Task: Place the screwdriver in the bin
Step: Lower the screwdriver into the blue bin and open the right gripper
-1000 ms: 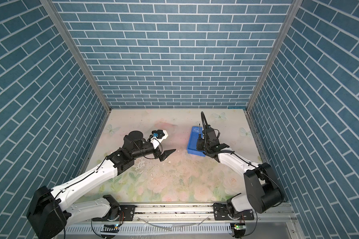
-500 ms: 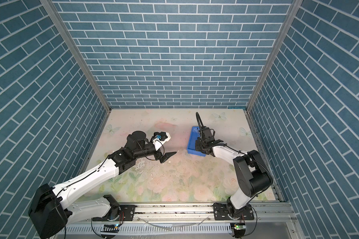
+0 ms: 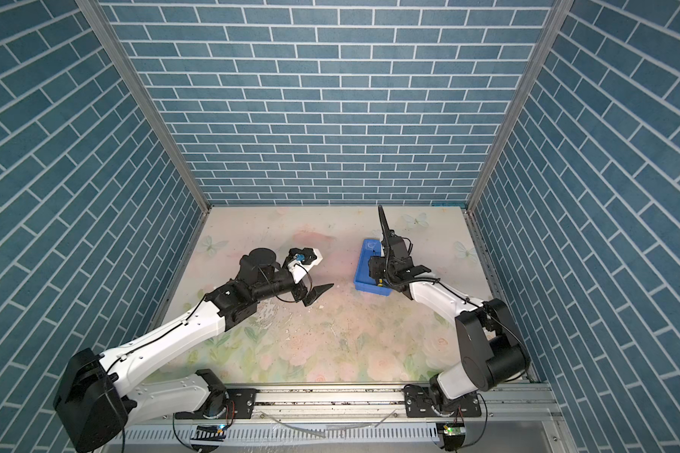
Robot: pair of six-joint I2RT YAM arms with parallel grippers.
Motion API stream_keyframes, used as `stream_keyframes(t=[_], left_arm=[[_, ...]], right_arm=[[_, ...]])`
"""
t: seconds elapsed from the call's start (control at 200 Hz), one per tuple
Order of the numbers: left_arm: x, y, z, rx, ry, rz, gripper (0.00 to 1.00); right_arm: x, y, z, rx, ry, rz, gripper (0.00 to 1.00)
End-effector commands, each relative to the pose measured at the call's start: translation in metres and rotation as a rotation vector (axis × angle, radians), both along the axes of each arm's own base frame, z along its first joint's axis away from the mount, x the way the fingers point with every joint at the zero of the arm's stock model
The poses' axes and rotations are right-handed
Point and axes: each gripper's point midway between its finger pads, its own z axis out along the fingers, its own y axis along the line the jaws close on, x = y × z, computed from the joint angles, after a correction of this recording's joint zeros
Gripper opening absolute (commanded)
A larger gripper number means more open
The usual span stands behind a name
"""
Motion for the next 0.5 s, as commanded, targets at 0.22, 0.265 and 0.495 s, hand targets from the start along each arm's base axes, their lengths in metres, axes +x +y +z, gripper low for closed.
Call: stream_keyframes(t=[0.22, 0.265, 0.495], left_arm=[[0.016, 0.018, 0.007, -0.021, -0.07, 0.147, 1.0], [0.022, 0.029, 0.006, -0.016, -0.091, 0.209, 1.0], [0.05, 0.1, -0.006, -0.001, -0.177, 0.539, 1.0]], right_arm=[[0.003, -0.029, 0.057, 0.054, -0.232, -0.062, 0.65], [0.004, -0.039, 0.064, 0.041, -0.267, -0.081, 0.7], [-0.001, -0.098, 0.082, -0.123, -0.431, -0.182, 0.93]])
